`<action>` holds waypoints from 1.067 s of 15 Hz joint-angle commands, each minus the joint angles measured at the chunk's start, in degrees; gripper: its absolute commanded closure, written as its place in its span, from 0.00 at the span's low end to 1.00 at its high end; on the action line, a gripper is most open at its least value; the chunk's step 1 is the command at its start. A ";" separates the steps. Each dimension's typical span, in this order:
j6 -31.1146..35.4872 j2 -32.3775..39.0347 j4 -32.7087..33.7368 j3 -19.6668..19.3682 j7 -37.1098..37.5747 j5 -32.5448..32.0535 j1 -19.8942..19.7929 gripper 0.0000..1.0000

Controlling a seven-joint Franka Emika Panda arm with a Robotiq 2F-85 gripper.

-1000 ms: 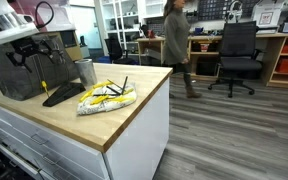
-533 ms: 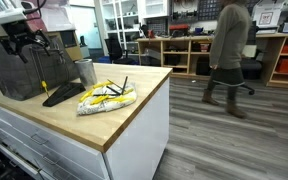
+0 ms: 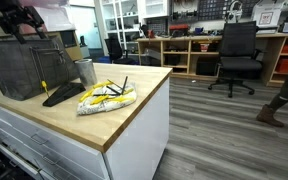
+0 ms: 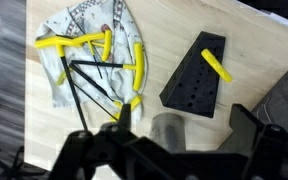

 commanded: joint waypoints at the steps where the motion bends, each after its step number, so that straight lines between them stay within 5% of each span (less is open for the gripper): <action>1: -6.02 -1.68 4.31 1.15 6.92 -1.46 -1.38 0.00; 16: -12.97 -3.06 9.90 -0.34 6.88 -0.40 -0.70 0.00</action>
